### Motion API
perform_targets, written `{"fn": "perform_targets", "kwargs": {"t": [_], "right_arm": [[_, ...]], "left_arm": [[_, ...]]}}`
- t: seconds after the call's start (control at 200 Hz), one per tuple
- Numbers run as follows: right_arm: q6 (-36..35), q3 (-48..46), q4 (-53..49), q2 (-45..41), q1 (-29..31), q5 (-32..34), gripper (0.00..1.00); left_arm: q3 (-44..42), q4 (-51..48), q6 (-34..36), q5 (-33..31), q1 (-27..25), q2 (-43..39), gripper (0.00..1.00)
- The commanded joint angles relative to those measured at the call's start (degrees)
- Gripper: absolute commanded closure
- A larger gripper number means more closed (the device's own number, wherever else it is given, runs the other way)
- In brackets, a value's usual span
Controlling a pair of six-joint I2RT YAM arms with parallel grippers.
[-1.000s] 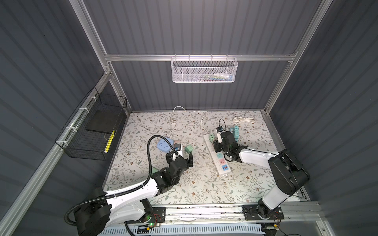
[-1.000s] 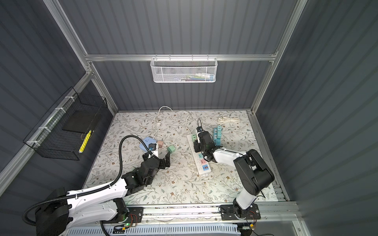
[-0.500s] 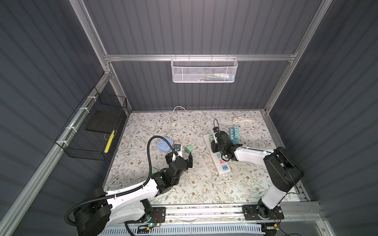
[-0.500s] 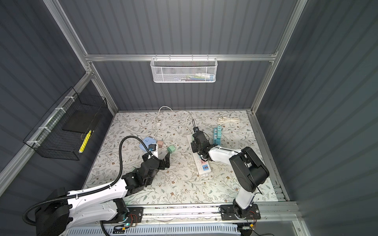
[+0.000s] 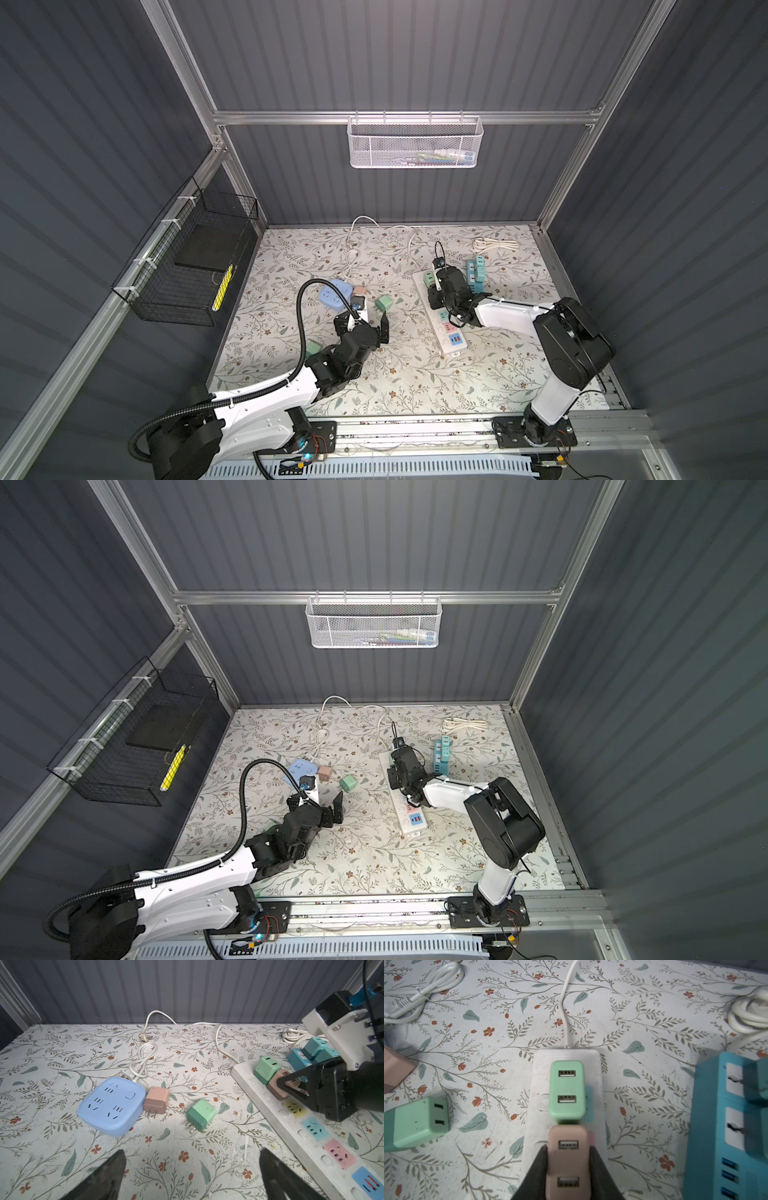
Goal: Insert the plug
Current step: 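Lower the pink charger into the pink socket beside the green charger with the right gripper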
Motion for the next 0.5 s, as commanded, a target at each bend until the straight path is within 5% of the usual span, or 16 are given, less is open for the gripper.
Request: {"fn": "perform_targets", "kwargs": {"t": [0.0,0.165,0.495], "right_arm": [[0.09,2.58,-9.95,-2.12,0.08,-2.28,0.52],[-0.87,8.29,-15.00,-8.91,-0.39,-2.18,0.35],[-1.87,10.87,-16.59,-5.86,-3.33,-2.07,0.36]], "left_arm": [[-0.12,0.66,0.31,-1.26,0.40,-1.05,0.00],[0.58,-0.95,0.20,-1.34,0.36,-1.99,0.00],[1.94,-1.95,0.33,-1.53,0.45,-0.97,0.00]]}}
